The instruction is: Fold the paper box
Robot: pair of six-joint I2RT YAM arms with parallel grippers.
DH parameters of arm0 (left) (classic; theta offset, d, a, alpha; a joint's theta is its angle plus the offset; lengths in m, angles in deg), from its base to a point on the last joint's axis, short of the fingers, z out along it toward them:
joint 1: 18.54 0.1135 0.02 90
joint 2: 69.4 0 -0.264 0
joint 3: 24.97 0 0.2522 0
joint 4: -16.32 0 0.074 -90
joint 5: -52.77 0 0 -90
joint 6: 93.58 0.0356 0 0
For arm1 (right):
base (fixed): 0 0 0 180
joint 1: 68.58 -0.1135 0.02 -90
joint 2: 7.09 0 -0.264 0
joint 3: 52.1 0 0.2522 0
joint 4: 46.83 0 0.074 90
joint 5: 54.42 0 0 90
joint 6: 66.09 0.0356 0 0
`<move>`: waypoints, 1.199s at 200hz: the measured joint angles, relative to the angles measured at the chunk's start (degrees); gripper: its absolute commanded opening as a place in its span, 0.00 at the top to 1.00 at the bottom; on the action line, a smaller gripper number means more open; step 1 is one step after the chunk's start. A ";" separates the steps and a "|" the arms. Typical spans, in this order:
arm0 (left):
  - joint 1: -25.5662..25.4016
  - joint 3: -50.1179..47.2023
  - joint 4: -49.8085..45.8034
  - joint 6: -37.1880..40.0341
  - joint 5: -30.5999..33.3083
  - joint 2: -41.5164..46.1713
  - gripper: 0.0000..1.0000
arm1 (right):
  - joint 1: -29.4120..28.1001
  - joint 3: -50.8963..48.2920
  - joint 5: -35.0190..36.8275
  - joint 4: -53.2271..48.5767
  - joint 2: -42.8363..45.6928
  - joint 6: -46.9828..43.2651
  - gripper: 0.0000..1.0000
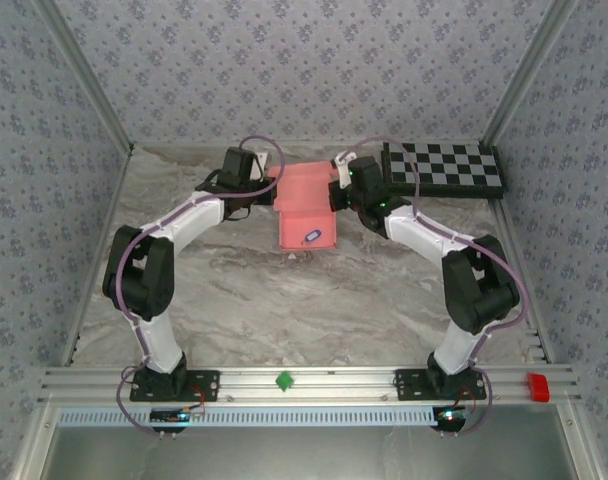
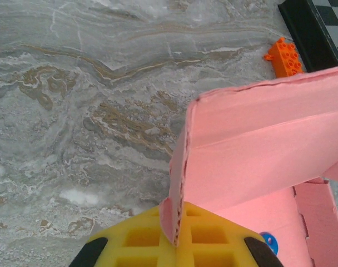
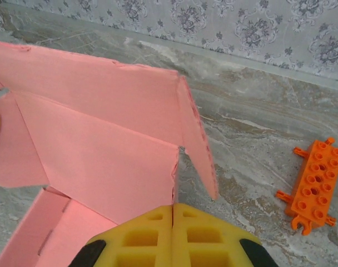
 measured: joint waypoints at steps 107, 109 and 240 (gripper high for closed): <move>-0.55 -4.20 4.11 -2.12 1.51 0.33 0.91 | -2.19 -4.92 5.33 10.08 -1.36 -3.41 1.00; -0.55 -4.26 4.15 -2.10 1.49 0.42 0.90 | -2.23 -4.92 5.49 10.12 -1.36 -3.45 1.00; -1.57 -6.12 4.83 -2.12 1.42 1.95 0.84 | -3.37 -7.63 7.74 11.58 -1.36 -3.74 0.96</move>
